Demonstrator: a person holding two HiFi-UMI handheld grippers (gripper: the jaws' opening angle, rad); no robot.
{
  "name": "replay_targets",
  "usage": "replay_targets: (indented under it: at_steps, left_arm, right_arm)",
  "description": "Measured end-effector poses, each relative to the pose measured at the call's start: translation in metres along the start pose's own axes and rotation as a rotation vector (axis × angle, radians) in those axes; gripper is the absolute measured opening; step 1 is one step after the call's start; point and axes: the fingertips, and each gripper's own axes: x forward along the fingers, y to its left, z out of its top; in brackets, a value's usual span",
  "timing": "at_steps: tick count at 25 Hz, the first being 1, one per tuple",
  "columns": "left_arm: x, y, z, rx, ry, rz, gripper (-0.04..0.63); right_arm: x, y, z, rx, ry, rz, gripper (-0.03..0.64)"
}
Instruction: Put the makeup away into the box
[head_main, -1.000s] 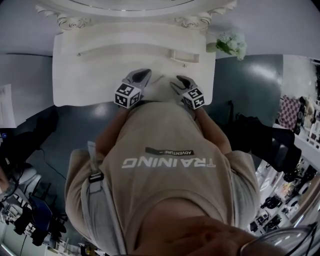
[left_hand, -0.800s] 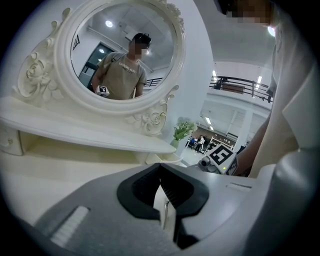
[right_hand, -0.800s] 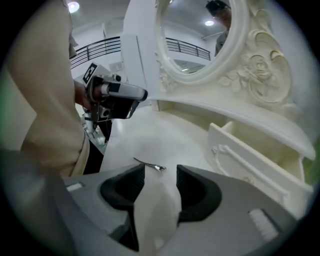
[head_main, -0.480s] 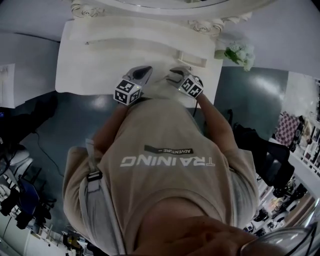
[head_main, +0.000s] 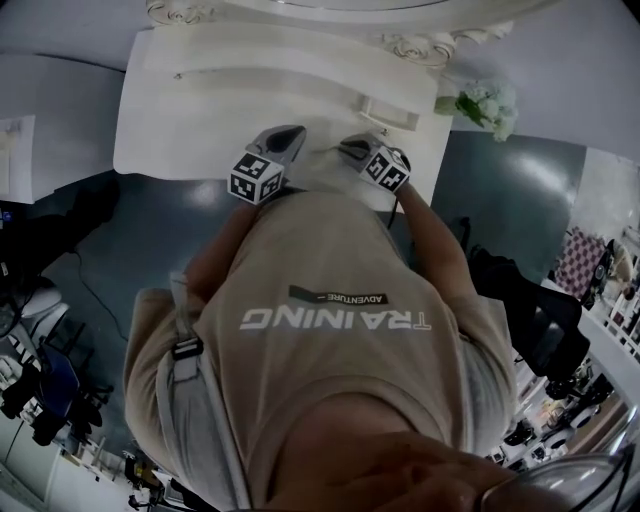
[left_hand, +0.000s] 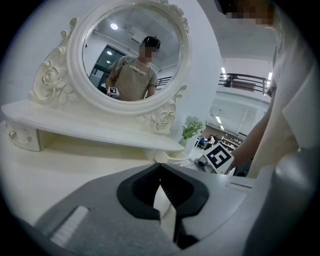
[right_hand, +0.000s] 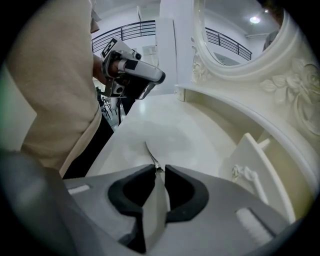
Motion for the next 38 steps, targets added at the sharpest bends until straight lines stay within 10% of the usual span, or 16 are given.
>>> replay_targets:
  at_steps: [24, 38]
  left_arm:
    - [0.021, -0.023, 0.020, 0.044, -0.022, -0.136, 0.006]
    - [0.006, -0.014, 0.021, 0.011, -0.054, -0.079, 0.006]
  right_arm:
    - [-0.142, -0.072, -0.014, 0.171, -0.085, -0.412, 0.064]
    - [-0.152, -0.117, -0.051, 0.306, -0.055, -0.412, 0.064]
